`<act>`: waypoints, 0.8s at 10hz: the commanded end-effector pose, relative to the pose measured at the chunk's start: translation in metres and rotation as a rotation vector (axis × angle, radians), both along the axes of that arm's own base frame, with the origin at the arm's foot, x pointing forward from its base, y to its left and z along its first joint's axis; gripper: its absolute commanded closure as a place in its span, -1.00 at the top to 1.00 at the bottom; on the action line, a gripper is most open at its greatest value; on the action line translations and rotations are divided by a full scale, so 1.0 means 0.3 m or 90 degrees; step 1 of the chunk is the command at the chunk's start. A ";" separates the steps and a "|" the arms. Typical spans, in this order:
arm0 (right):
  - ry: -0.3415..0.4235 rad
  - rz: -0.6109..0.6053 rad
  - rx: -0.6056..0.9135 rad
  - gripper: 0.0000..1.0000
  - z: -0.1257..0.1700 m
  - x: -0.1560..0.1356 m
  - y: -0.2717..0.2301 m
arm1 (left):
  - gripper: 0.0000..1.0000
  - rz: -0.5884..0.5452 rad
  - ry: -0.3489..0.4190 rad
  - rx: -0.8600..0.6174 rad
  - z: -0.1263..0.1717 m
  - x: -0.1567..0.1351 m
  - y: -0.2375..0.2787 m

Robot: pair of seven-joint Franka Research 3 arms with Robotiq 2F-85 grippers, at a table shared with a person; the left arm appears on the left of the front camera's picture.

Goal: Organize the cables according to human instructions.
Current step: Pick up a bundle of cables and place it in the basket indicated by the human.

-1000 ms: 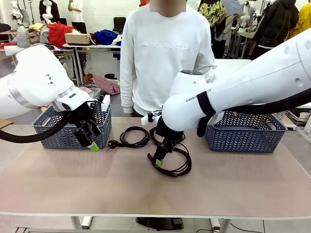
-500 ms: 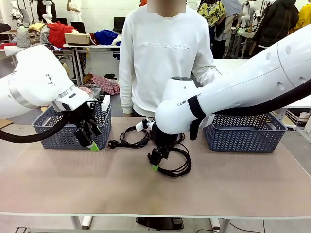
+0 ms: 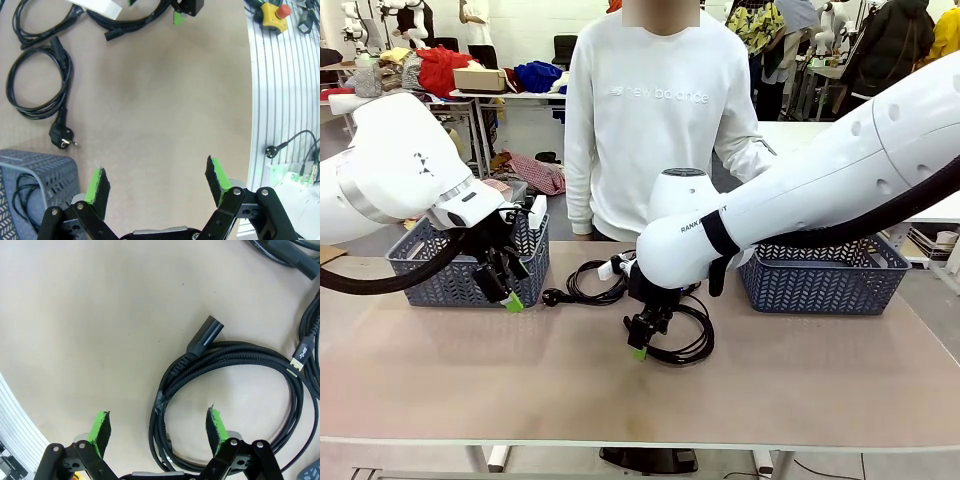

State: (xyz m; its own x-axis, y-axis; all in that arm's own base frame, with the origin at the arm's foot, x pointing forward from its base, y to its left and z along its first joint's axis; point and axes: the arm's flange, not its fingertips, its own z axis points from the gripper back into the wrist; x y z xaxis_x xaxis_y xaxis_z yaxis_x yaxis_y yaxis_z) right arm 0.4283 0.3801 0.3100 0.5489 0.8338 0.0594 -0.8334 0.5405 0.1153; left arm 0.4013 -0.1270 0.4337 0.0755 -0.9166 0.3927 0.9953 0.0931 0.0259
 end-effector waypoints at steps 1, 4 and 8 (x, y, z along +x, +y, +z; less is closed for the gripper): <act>-0.006 -0.012 -0.023 1.00 -0.003 0.016 0.042 | 1.00 0.002 -0.003 0.000 0.002 0.000 -0.001; -0.009 -0.011 -0.035 1.00 -0.017 0.019 0.053 | 1.00 0.002 -0.003 0.000 0.002 0.000 -0.001; -0.010 -0.013 -0.037 0.47 -0.020 0.020 0.062 | 1.00 0.002 -0.003 0.000 0.002 0.000 -0.001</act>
